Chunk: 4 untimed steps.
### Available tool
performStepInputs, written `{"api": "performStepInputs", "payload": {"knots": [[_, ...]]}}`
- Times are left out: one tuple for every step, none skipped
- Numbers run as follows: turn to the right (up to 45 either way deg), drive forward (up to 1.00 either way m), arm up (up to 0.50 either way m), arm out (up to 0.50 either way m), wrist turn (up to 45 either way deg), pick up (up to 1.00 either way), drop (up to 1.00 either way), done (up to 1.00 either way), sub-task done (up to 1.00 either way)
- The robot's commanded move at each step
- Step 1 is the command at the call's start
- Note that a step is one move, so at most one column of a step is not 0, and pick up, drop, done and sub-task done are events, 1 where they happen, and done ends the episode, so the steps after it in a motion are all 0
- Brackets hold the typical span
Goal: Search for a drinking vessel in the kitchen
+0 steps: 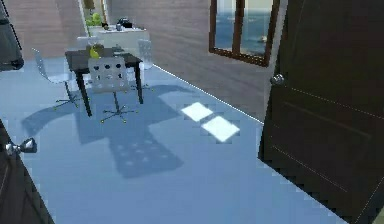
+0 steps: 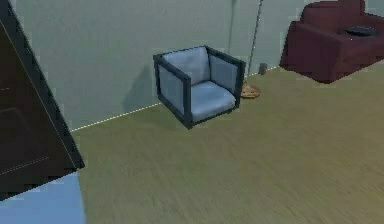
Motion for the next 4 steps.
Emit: {"api": "performStepInputs", "payload": {"knots": [[-6.0,0.0,0.0,0.0,0.0,0.0,0.0,0.0,0.0],[0.0,1.0,0.0,0.0,0.0,0.0,0.0,0.0,0.0],[0.0,1.0,0.0,0.0,0.0,0.0,0.0,0.0,0.0],[0.0,1.0,0.0,0.0,0.0,0.0,0.0,0.0,0.0]]}}
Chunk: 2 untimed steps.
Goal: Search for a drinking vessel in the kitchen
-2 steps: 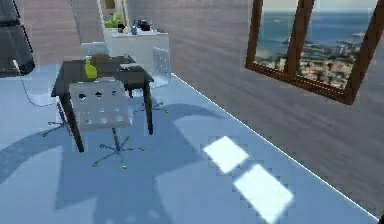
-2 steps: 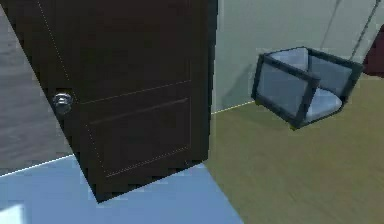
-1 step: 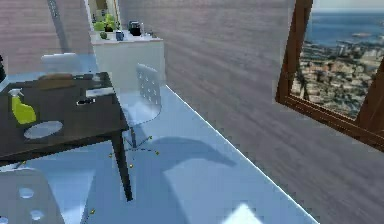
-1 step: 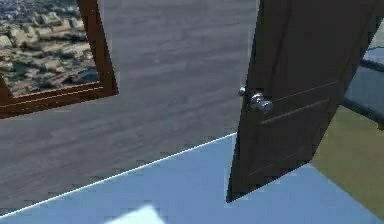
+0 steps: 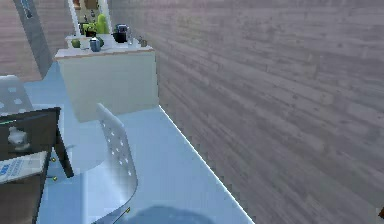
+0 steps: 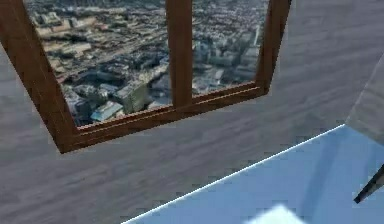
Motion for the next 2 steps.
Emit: {"api": "performStepInputs", "payload": {"knots": [[-3.0,0.0,0.0,0.0,0.0,0.0,0.0,0.0,0.0],[0.0,0.85,0.0,0.0,0.0,0.0,0.0,0.0,0.0]]}}
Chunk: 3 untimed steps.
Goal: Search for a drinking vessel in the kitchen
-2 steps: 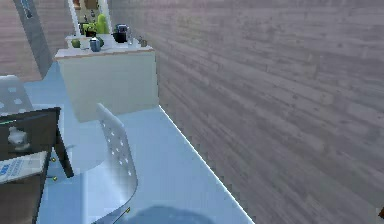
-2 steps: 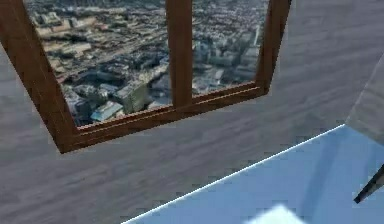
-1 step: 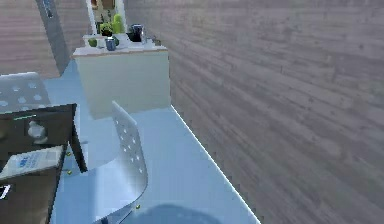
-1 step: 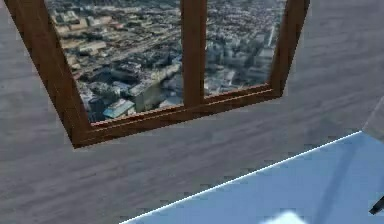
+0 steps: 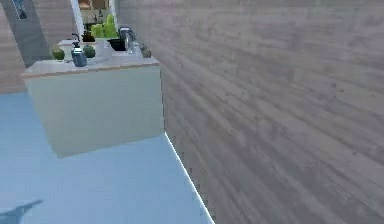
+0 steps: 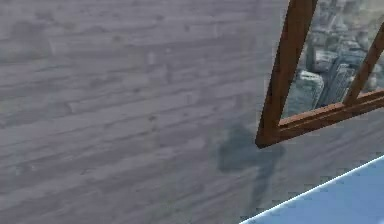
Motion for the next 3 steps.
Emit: {"api": "performStepInputs", "payload": {"knots": [[-15.0,0.0,0.0,0.0,0.0,0.0,0.0,0.0,0.0],[0.0,1.0,0.0,0.0,0.0,0.0,0.0,0.0,0.0],[-6.0,0.0,0.0,0.0,0.0,0.0,0.0,0.0,0.0]]}}
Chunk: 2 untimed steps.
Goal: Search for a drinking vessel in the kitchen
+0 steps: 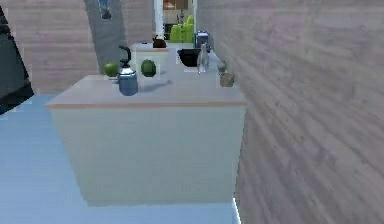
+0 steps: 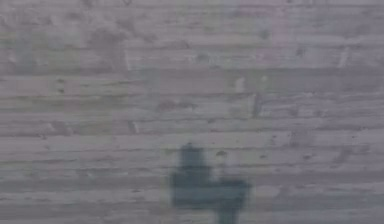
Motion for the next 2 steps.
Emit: {"api": "performStepInputs", "payload": {"knots": [[0.0,0.65,0.0,0.0,0.0,0.0,0.0,0.0,0.0],[15.0,0.0,0.0,0.0,0.0,0.0,0.0,0.0,0.0]]}}
